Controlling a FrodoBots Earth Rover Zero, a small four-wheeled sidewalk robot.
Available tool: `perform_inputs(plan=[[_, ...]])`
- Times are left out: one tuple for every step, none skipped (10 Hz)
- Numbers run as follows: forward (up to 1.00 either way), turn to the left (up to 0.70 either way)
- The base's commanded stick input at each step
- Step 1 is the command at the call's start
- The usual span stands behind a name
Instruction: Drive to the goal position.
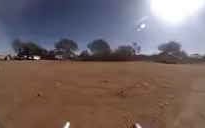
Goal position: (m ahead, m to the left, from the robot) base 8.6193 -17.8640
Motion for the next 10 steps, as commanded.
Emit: perform_inputs(plan=[[0.50,0.00],[0.50,0.00],[0.50,0.00],[0.50,0.00],[0.50,0.00],[0.50,0.00],[0.50,0.00],[0.50,0.00],[0.50,0.00],[0.50,0.00]])
